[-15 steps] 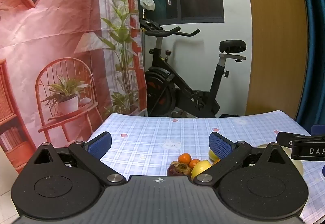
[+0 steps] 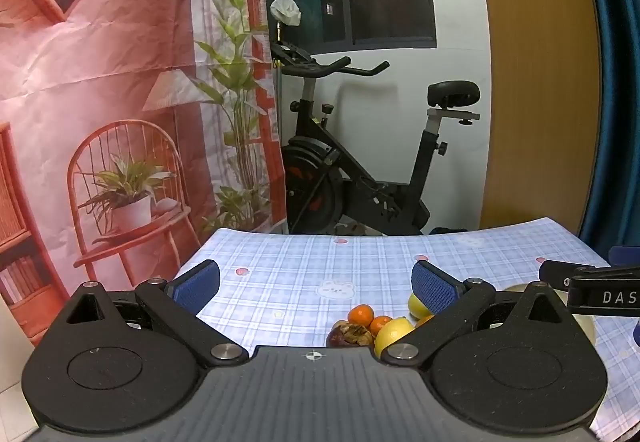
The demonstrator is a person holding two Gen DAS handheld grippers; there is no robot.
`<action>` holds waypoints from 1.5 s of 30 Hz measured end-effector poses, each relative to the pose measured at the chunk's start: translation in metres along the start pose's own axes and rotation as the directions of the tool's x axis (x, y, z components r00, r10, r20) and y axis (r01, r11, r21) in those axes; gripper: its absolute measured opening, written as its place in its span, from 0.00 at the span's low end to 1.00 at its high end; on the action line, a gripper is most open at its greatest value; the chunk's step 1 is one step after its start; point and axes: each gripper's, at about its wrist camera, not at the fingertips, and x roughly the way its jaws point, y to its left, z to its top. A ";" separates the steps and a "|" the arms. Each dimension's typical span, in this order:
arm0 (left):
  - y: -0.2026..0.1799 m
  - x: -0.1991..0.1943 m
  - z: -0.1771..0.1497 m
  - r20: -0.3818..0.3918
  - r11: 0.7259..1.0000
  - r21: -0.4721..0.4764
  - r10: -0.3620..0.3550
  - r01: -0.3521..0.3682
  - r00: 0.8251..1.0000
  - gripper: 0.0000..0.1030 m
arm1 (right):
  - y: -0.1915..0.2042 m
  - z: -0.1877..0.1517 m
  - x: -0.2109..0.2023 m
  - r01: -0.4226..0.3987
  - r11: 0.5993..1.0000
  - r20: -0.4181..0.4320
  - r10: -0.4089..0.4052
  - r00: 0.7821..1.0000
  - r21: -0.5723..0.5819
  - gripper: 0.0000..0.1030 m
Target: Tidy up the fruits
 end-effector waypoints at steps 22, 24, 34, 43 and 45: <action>-0.001 0.002 -0.004 -0.004 1.000 0.000 -0.003 0.003 1.000 1.00 | 0.002 -0.008 0.002 0.002 1.000 0.009 -0.002 1.000 0.007 1.00; -0.002 0.002 -0.005 -0.007 1.000 0.002 -0.005 0.005 1.000 1.00 | 0.002 -0.008 0.002 0.002 1.000 0.010 -0.002 1.000 0.007 1.00; -0.004 0.002 -0.006 -0.012 1.000 0.001 -0.009 0.009 1.000 1.00 | 0.000 -0.007 0.001 0.001 1.000 0.012 -0.001 1.000 0.008 1.00; -0.001 0.001 -0.003 -0.017 1.000 -0.002 -0.011 0.011 1.000 1.00 | 0.001 -0.007 0.001 0.002 1.000 0.014 -0.002 1.000 0.007 1.00; -0.002 0.000 -0.003 -0.017 1.000 -0.001 -0.012 0.012 1.000 1.00 | 0.001 -0.006 0.001 0.003 1.000 0.014 -0.003 1.000 0.007 1.00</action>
